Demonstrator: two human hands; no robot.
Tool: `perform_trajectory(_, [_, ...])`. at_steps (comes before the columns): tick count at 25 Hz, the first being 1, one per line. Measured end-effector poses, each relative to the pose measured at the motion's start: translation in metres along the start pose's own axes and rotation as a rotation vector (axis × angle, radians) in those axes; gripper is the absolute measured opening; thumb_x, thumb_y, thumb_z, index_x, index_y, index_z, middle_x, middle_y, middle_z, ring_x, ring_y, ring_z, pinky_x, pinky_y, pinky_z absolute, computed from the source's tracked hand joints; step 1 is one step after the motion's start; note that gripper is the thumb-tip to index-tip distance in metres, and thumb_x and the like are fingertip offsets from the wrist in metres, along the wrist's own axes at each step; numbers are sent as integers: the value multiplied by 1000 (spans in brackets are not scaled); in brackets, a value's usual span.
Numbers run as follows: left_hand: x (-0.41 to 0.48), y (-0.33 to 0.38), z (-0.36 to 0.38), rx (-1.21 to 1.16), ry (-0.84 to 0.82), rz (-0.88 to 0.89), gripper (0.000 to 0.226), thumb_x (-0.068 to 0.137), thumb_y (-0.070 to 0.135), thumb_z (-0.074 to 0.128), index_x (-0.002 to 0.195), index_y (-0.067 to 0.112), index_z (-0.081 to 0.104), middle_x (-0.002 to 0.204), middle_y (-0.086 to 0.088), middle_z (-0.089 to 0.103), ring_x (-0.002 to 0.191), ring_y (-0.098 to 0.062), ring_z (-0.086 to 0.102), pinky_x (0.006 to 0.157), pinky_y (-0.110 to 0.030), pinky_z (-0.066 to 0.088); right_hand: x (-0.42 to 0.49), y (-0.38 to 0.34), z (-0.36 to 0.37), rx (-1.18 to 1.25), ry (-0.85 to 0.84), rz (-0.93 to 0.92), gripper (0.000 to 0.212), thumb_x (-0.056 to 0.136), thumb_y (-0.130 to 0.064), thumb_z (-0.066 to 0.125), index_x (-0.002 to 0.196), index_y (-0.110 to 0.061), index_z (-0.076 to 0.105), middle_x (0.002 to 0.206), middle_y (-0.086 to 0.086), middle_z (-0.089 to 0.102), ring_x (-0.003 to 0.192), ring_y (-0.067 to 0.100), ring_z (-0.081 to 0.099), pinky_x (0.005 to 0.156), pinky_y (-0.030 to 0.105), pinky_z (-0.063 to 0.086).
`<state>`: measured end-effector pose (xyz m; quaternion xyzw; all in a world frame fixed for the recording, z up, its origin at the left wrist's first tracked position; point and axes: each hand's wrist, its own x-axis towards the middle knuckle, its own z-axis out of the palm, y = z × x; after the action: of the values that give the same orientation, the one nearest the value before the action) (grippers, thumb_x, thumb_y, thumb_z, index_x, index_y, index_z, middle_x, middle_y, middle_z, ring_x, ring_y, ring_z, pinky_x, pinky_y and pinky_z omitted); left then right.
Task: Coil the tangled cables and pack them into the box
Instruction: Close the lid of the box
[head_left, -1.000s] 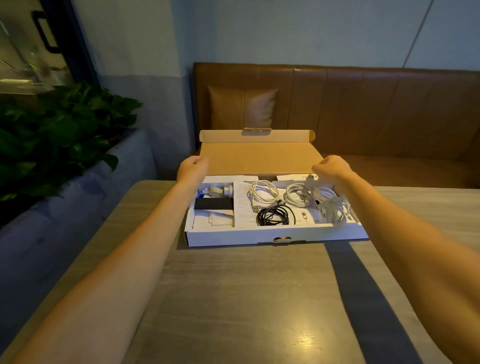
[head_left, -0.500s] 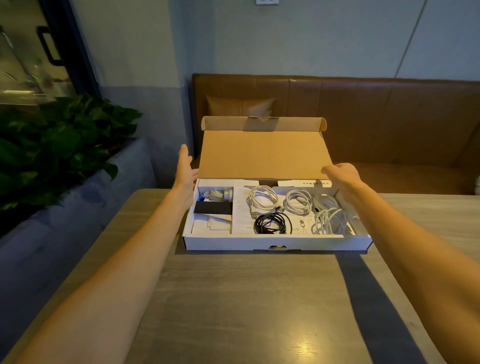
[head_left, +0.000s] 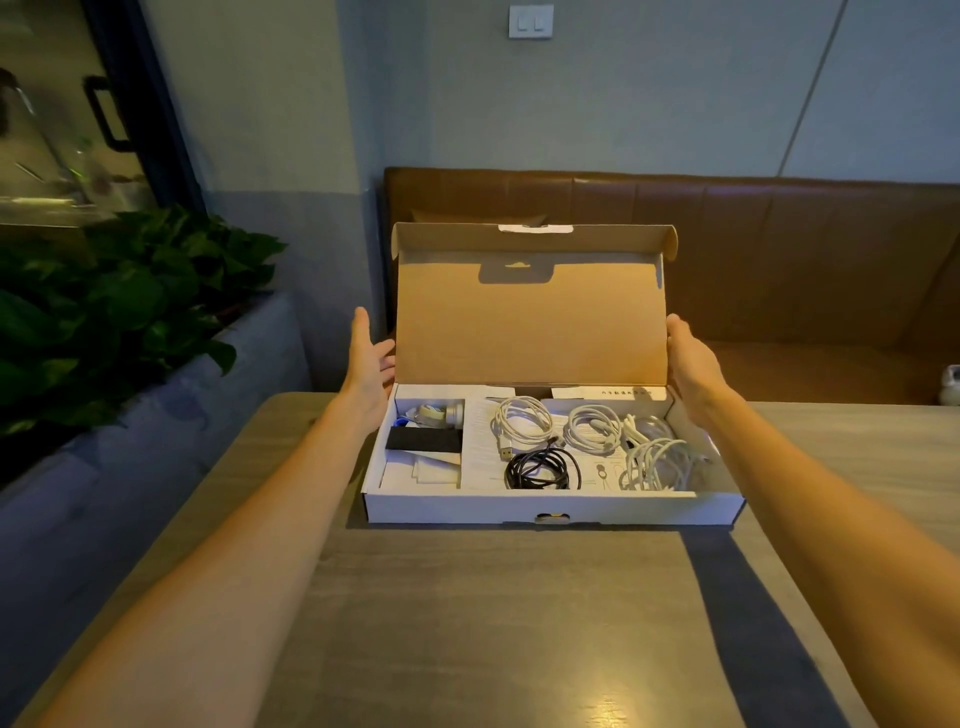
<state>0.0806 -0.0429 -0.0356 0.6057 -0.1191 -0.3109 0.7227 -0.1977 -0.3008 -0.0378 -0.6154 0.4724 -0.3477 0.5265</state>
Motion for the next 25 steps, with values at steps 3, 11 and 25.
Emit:
perform_trajectory(3, [-2, 7, 0, -3, -20, 43, 85, 93, 77, 24, 153, 19, 37, 158, -8, 38, 144, -32, 37, 116, -52, 29, -9, -11, -2, 97, -46, -34, 75, 83, -86, 25, 105, -28, 67, 119, 1, 70, 115, 25, 63, 105, 45, 45])
perform_trajectory(11, [-23, 49, 18, 162, -86, 348, 76, 92, 78, 22, 154, 34, 29, 159, 1, 36, 141, -20, 38, 113, -45, 28, -34, -66, -8, 108, -10, -282, 83, 80, -89, 28, 122, -25, 62, 123, 0, 68, 116, 23, 62, 104, 48, 50])
perform_trajectory(25, [-61, 68, -5, 1115, 62, 999, 42, 99, 48, 54, 133, 24, 57, 134, -3, 53, 123, -21, 48, 98, -32, 42, -102, -94, -39, -577, 89, -779, 54, 87, -49, 72, 131, -21, 59, 142, 4, 51, 132, 21, 45, 104, 36, 43])
